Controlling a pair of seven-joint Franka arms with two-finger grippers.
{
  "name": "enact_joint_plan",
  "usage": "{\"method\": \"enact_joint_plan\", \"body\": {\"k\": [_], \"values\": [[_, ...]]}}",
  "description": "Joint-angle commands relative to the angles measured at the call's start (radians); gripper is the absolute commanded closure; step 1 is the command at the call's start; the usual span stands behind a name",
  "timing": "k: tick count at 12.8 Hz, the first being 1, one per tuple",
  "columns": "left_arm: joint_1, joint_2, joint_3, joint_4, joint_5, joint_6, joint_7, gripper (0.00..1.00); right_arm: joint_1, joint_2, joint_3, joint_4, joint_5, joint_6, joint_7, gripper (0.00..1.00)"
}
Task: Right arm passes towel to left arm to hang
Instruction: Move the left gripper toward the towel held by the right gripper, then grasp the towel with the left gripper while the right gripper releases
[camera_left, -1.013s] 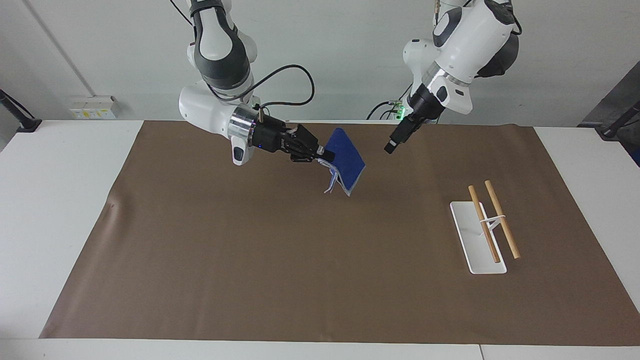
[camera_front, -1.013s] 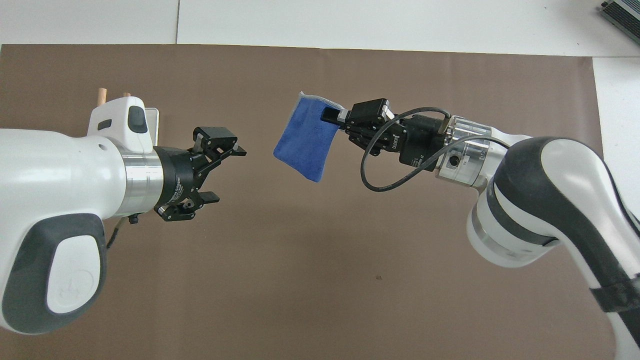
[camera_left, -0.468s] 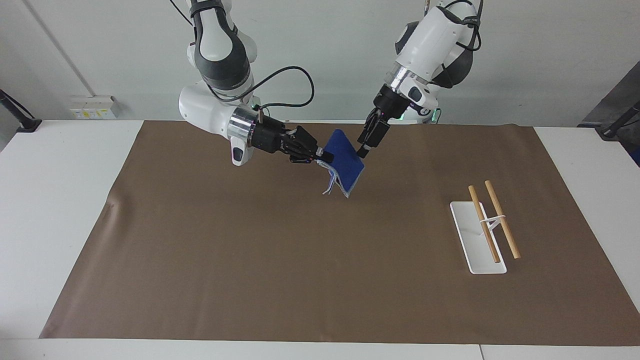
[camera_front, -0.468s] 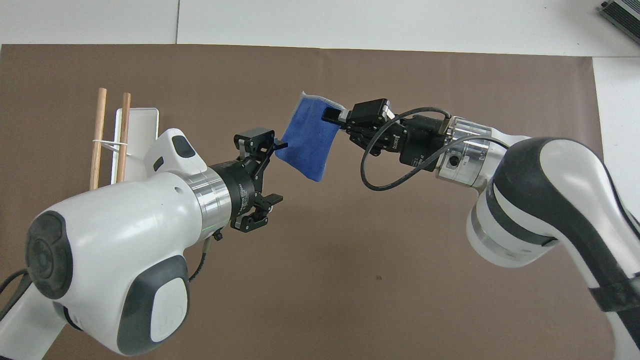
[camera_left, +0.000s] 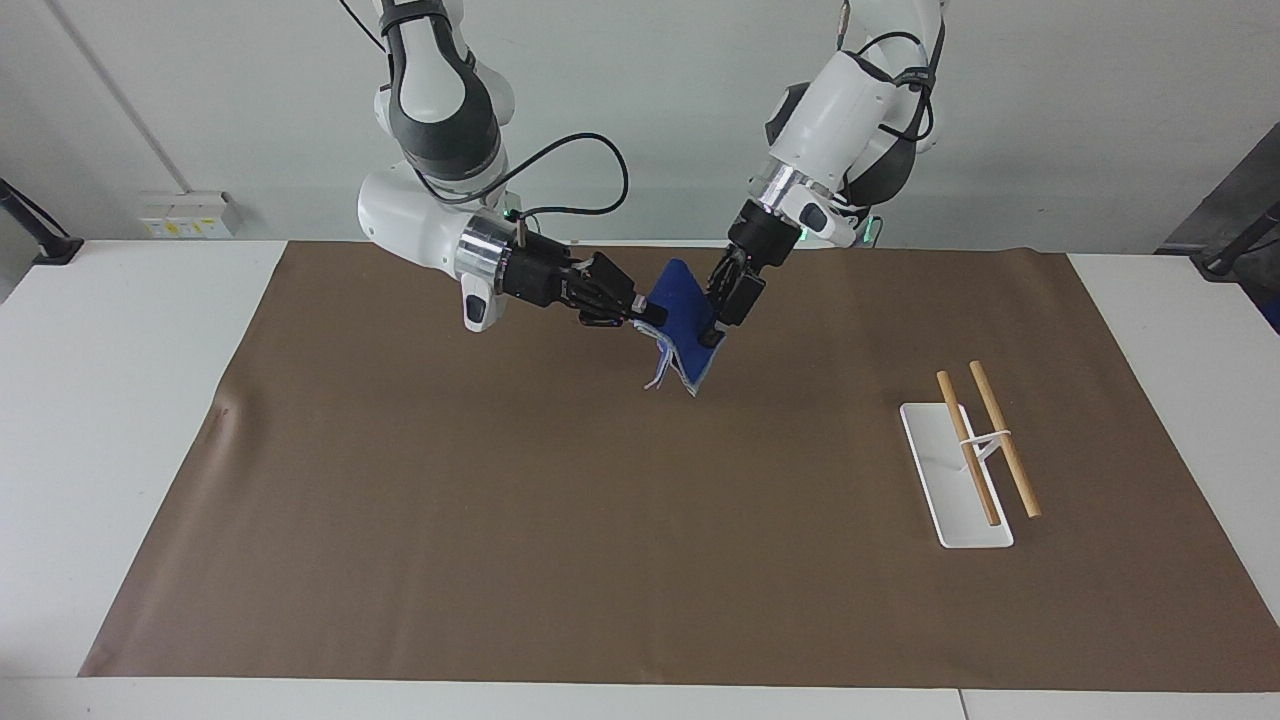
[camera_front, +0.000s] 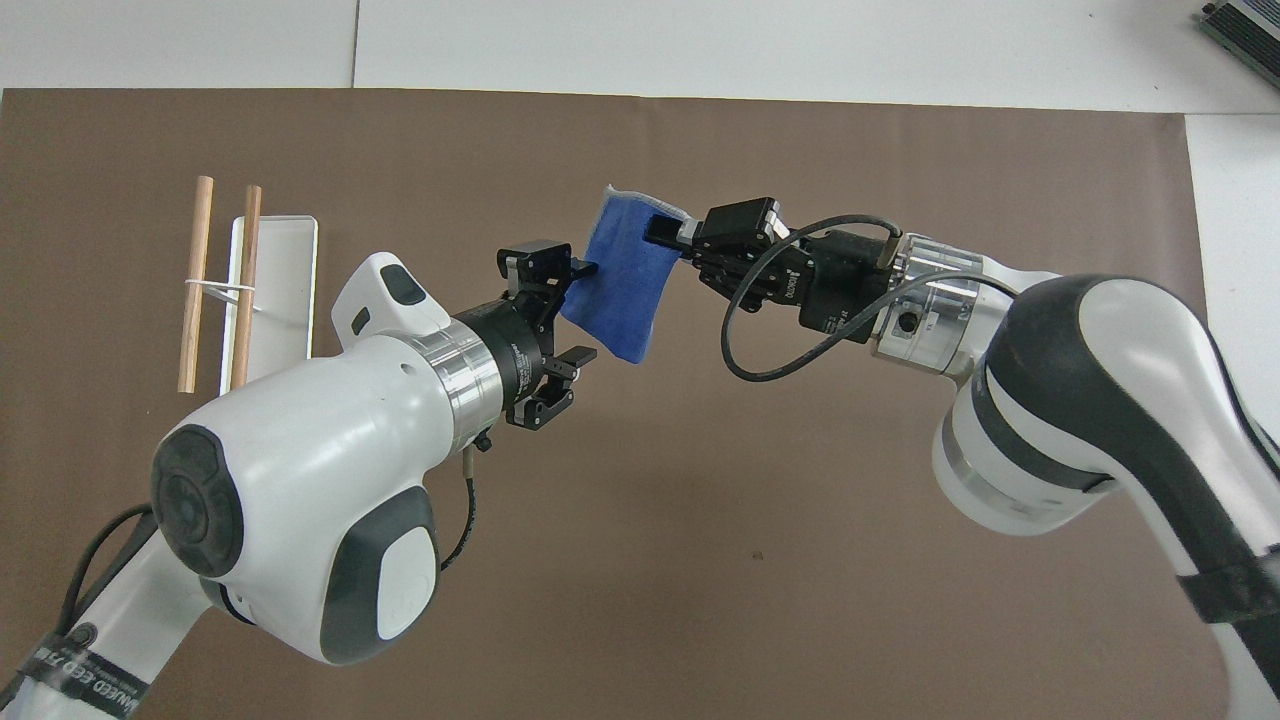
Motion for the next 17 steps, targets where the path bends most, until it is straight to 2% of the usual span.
{"method": "enact_joint_plan", "body": {"k": [1,8,10,11,12,17], "values": [[-0.009,0.011,0.015,0.019,-0.016,0.017,0.008,1.0,0.019,-0.025,0.005,-0.029,0.035,0.055,-0.037,1.0],[0.02,0.028,0.02,0.057,-0.009,0.017,0.028,1.0,0.024,-0.02,0.004,-0.028,0.017,0.071,-0.04,1.0],[0.058,0.041,0.02,0.079,-0.006,0.017,0.028,1.0,0.024,-0.02,0.002,-0.025,0.017,0.078,-0.032,1.0],[0.066,0.043,0.02,0.089,-0.004,0.017,0.028,1.0,0.021,-0.022,0.001,-0.022,0.012,0.091,-0.029,0.66],[0.074,0.049,0.021,0.096,-0.004,0.017,0.032,1.0,0.021,-0.028,-0.001,-0.022,-0.017,0.107,-0.025,0.01],[0.135,0.055,0.021,0.12,-0.002,0.015,0.139,1.0,-0.027,-0.025,-0.007,-0.009,-0.427,0.193,0.066,0.0]]}}
